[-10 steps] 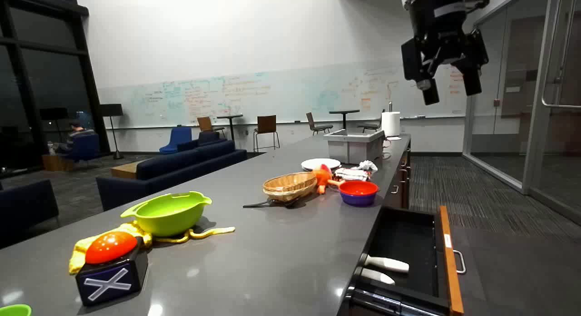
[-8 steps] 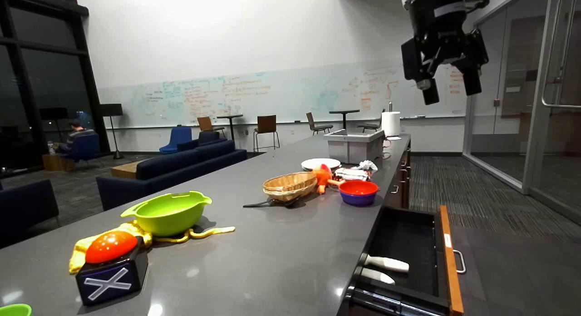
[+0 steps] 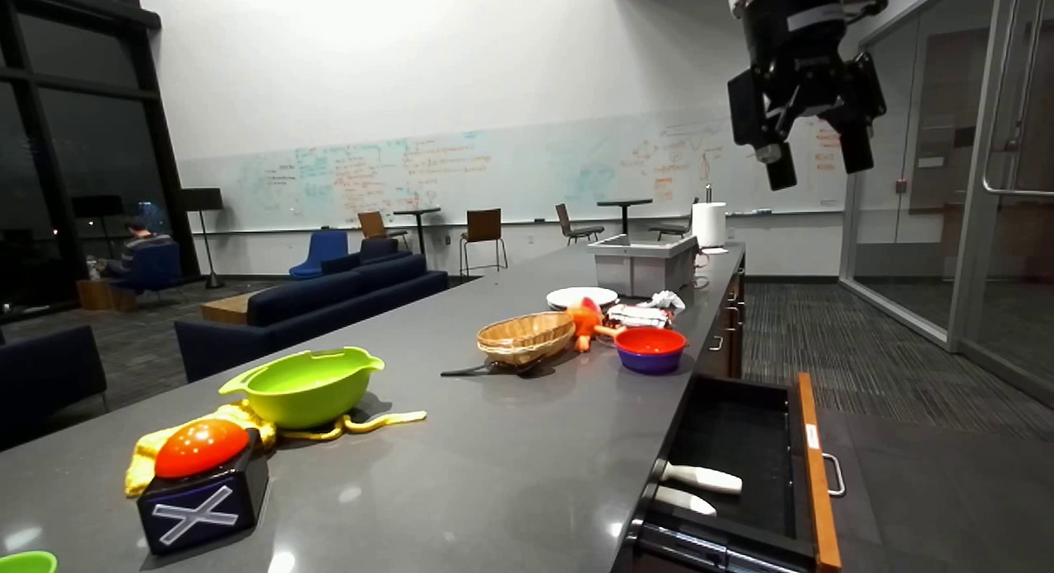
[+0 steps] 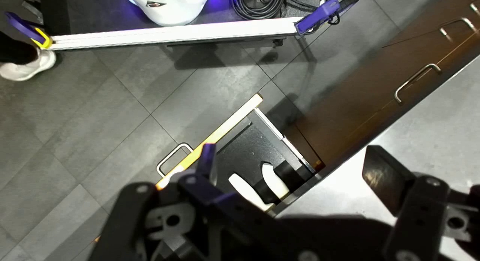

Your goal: Close the open drawer

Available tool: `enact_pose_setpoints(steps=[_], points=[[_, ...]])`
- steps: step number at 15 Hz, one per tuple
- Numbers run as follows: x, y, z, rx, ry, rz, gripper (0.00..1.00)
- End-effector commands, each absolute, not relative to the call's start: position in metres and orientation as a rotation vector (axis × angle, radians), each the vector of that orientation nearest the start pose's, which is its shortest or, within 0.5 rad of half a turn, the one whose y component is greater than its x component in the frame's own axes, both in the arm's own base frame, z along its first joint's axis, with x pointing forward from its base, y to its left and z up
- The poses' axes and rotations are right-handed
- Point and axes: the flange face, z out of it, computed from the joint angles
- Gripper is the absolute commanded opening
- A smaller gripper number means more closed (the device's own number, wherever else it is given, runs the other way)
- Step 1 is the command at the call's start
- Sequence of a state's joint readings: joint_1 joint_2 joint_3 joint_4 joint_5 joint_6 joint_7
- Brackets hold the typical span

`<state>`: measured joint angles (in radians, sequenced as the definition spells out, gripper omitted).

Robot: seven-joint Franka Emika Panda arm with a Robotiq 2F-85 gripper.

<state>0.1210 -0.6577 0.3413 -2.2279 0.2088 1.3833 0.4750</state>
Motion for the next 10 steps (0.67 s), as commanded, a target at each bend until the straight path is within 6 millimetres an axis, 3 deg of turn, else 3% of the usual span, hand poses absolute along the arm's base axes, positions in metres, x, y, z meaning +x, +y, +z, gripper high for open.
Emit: enact_pose_setpoints(steps=[1,7,10], points=[[0.275,0.198,0.578,-3.211,0.137,0.317,1.0],[0.274,0.198,0.577,-3.205,0.128,0.315,1.0],[0.264,0.191,0.57,-3.214,0.09,0.313,1.0]])
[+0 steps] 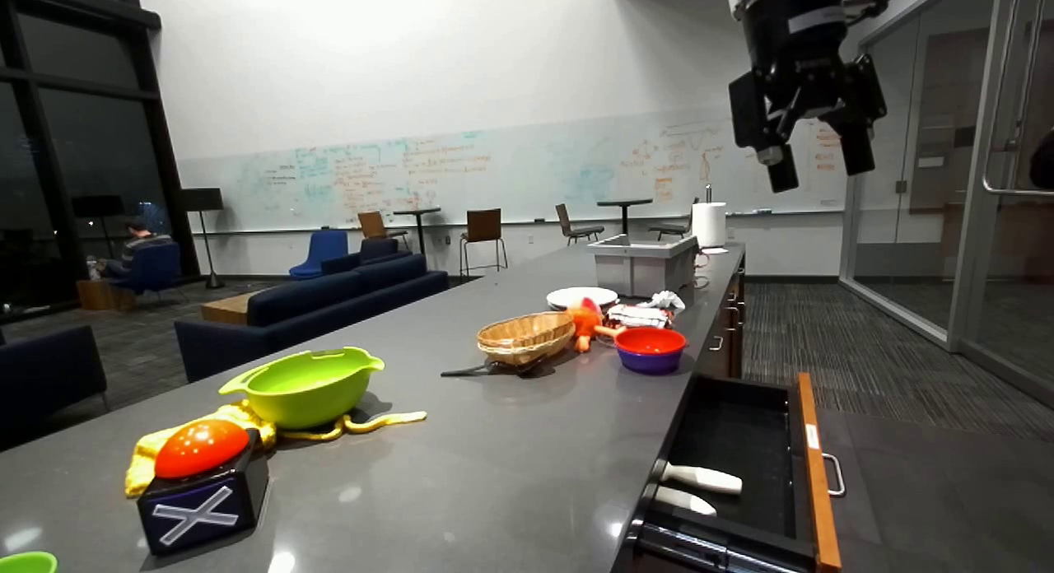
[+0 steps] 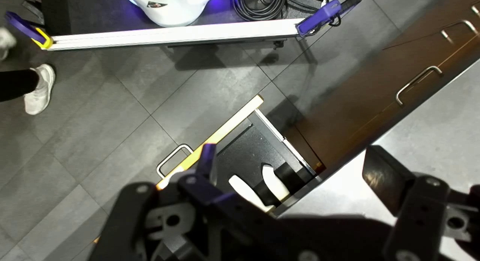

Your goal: Close the open drawer

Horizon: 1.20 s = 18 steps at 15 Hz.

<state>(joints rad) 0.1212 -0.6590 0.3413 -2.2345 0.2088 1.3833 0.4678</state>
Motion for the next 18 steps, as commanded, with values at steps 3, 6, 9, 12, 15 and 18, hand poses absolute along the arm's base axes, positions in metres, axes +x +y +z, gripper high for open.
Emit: enact_pose_setpoints(steps=[3,6,9,12,15,18], points=[[0.25,0.176,0.56,-3.22,0.11,0.267,1.0],[0.235,0.157,0.548,-3.208,0.201,0.169,1.0],[0.221,0.133,0.533,-3.164,0.334,0.069,1.0],[0.21,0.106,0.514,-3.152,0.501,-0.038,1.0],[0.201,0.077,0.49,-3.127,0.674,-0.069,1.0],[0.204,0.053,0.496,-3.094,0.85,-0.064,1.0]])
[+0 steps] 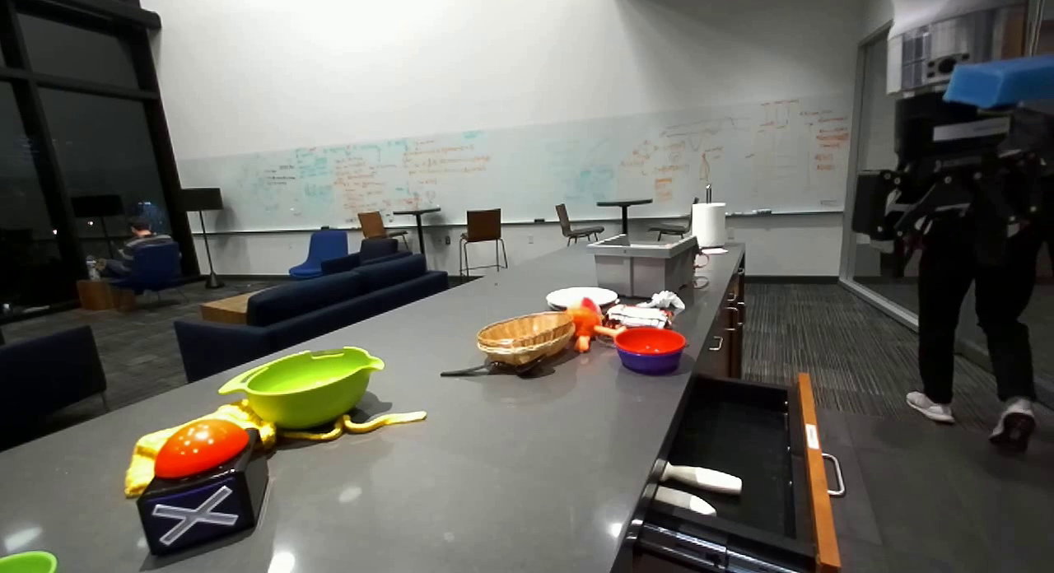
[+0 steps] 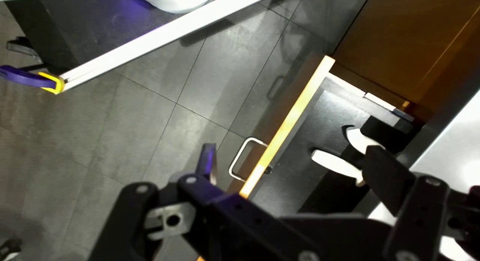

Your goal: Close the open drawer

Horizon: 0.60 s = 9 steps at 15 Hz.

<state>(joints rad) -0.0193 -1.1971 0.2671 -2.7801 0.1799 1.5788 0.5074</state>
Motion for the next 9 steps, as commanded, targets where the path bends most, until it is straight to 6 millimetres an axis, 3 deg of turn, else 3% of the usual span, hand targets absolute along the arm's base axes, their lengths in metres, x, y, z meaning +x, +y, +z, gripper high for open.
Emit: enact_pose_setpoints(steps=[1,9], points=[[0.203,0.044,0.493,-3.085,0.904,-0.075,1.0],[0.221,-0.038,0.49,-2.965,1.281,-0.058,1.0]])
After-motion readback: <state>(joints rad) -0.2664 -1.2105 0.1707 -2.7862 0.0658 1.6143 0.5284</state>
